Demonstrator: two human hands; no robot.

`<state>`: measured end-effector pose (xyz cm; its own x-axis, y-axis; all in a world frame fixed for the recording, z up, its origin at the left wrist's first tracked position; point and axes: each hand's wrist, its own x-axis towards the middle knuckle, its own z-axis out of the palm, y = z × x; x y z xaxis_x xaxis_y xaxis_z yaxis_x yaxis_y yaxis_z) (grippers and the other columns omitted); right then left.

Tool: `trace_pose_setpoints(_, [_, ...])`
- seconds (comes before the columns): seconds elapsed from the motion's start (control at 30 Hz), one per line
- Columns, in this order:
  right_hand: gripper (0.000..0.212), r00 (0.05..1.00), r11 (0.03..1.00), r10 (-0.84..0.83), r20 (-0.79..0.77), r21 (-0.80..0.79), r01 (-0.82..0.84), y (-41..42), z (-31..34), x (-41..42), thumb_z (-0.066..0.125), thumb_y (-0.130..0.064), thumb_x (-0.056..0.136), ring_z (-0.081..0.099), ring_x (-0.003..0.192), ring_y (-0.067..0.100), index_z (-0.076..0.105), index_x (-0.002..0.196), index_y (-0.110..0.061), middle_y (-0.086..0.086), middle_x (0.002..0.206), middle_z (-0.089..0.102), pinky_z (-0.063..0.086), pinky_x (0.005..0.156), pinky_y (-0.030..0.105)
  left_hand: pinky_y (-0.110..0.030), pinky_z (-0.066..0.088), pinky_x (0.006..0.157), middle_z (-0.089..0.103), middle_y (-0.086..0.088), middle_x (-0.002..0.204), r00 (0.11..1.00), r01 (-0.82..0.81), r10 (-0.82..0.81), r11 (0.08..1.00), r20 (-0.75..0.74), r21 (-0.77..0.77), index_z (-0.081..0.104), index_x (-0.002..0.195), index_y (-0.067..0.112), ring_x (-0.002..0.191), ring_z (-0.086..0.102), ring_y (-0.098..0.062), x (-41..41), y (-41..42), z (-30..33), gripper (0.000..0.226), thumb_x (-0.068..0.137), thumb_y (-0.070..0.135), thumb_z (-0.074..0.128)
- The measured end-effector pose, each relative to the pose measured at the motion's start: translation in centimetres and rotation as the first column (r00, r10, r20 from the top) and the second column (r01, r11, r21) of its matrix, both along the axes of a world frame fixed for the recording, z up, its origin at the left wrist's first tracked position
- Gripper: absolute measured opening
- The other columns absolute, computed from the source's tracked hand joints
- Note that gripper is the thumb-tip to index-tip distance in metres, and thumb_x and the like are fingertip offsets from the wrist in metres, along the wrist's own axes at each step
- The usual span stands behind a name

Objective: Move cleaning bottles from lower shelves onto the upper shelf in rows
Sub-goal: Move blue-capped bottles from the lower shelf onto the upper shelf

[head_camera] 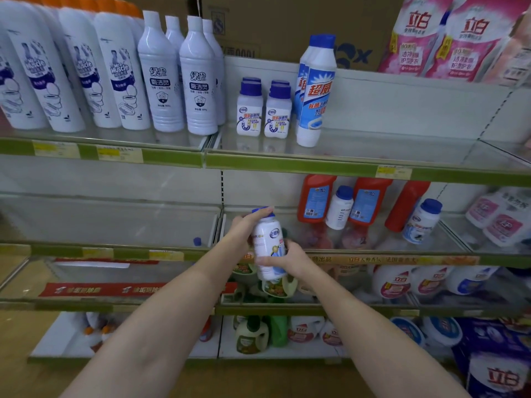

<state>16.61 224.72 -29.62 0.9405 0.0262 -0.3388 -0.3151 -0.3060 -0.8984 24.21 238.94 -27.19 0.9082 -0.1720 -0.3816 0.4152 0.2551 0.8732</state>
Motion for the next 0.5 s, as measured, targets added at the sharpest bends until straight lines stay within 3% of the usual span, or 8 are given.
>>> trace_pose_setpoints(0.17, [0.084, 0.955, 0.915, -0.151, 0.255, -0.329, 0.232, 1.9, -0.2, 0.1, 0.094, -0.045, 0.050, 0.065, 0.090, 0.019, 0.038, 0.109, -0.025, 0.000, 0.104, 0.062, 0.059, 0.076, 0.044, -0.037, 0.058, 0.075, 0.077, -0.006, 0.091, 0.999, 0.001, -0.005, 0.997, 0.048, 0.080, 0.061, 0.121, 0.012, 0.080, 0.074, -0.025, -0.7, -0.2, 1.6, 0.084, 0.054, 0.053, 0.092])
trace_pose_setpoints(0.3, [0.086, 0.957, 0.950, -0.135, 0.256, -0.243, 0.199, 1.8, 0.2, -0.1, 0.095, -0.047, 0.052, 0.065, 0.094, 0.017, 0.039, 0.113, -0.023, -0.001, 0.105, 0.063, 0.058, 0.080, 0.044, -0.030, 0.055, 0.066, 0.077, -0.008, 0.086, 0.995, -0.020, 0.016, 0.999, 0.102, 0.043, 0.067, 0.113, 0.006, 0.074, 0.074, -0.022, -1.0, 0.4, 2.3, 0.070, 0.058, 0.038, 0.095])
trace_pose_setpoints(0.4, [0.080, 0.973, 0.984, -0.075, 0.217, -0.145, 0.108, 1.4, 0.5, 0.1, 0.096, -0.041, 0.053, 0.070, 0.094, 0.013, 0.050, 0.116, -0.023, -0.002, 0.105, 0.070, 0.060, 0.085, 0.043, -0.031, 0.058, 0.067, 0.078, -0.013, 0.090, 0.989, -0.038, 0.039, 0.999, 0.142, -0.011, 0.071, 0.112, 0.004, 0.076, 0.074, -0.025, -1.6, 0.3, 3.1, 0.061, 0.061, 0.028, 0.095])
trace_pose_setpoints(0.5, [0.080, 0.965, 0.986, -0.088, 0.245, -0.119, 0.120, 0.9, 0.9, 0.4, 0.097, -0.043, 0.048, 0.071, 0.093, 0.013, 0.055, 0.114, -0.025, -0.004, 0.103, 0.073, 0.060, 0.086, 0.045, -0.033, 0.060, 0.068, 0.078, -0.013, 0.093, 0.982, -0.040, 0.042, 0.999, 0.184, -0.011, 0.071, 0.112, 0.006, 0.077, 0.075, -0.024, -1.8, -0.2, 4.2, 0.059, 0.062, 0.026, 0.095])
